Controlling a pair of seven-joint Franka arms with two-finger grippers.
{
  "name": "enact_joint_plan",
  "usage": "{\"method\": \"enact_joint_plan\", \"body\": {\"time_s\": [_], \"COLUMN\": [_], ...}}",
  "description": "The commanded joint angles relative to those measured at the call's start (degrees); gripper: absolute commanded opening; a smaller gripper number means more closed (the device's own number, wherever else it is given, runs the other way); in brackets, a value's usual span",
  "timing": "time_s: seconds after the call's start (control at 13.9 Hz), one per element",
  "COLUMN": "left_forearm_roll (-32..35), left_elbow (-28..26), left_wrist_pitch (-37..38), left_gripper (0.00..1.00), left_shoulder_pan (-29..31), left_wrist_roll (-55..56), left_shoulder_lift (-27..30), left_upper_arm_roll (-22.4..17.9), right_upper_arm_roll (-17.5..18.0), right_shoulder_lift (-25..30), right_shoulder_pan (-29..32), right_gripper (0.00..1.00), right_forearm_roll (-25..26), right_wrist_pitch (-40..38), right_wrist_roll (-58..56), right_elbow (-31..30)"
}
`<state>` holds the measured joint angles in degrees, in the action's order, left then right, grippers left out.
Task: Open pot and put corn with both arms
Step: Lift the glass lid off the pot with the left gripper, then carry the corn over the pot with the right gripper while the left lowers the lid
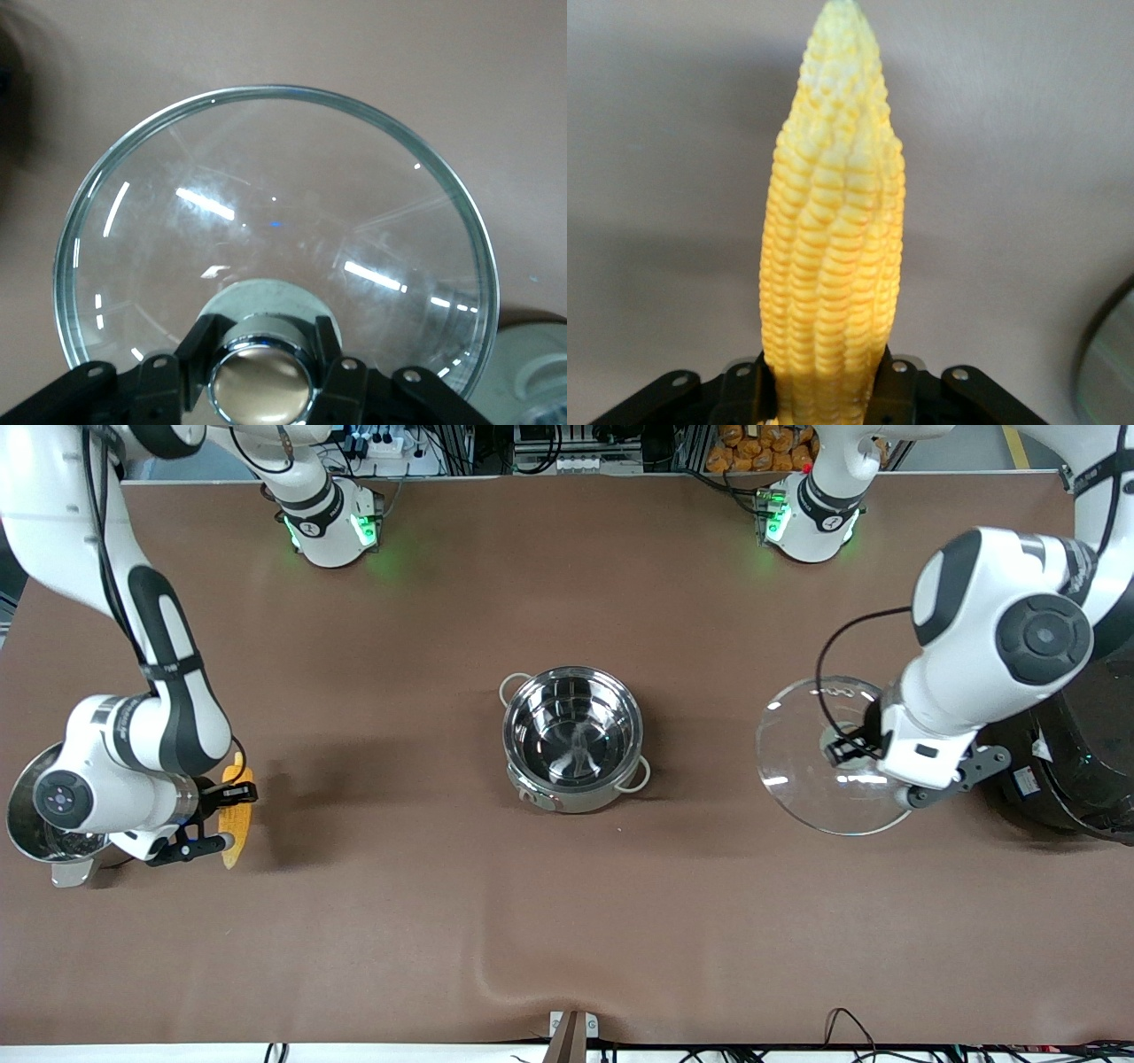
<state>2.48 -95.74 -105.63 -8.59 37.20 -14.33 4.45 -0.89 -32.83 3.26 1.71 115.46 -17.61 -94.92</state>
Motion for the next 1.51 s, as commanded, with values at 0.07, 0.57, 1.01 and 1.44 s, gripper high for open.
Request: {"method": "enact_joint_plan", "body": {"time_s": [0.07, 0.57, 1.01, 1.44], "left_forearm_roll": [1.3, 1.3, 1.3, 1.3], "left_elbow": [-18.6, -31.2, -34.7, -34.1], "left_wrist_pitch": [-17.0, -28.9, -35.4, -42.5], "left_gripper": [0.00, 0.00, 0.00, 0.00], "left_shoulder_pan": [1.8, 3.8, 5.2, 5.6], "left_wrist_roll": [-1.0, -1.2, -1.3, -2.4], "left_shoulder_lift": [5.5, 4.6, 2.3, -4.7], "left_upper_arm_roll": [0.9, 1.1, 1.1, 1.0], "right_upper_arm_roll": [0.2, 3.3, 3.3, 3.2], "right_shoulder_lift": [5.5, 5.4, 4.9, -0.9], "right_shoulder_pan": [-4.7, -13.6, -22.6, -30.3], "right_gripper": [0.00, 0.00, 0.00, 0.00], "right_forearm_roll": [0.1, -6.2, -7.4, -12.8], "right_wrist_pitch": [-7.3, -16.7, -11.6, 0.5], "right_wrist_roll": [0.1, 0.4, 0.4, 5.8], "right_elbow": [3.2, 12.3, 12.2, 12.6]}}
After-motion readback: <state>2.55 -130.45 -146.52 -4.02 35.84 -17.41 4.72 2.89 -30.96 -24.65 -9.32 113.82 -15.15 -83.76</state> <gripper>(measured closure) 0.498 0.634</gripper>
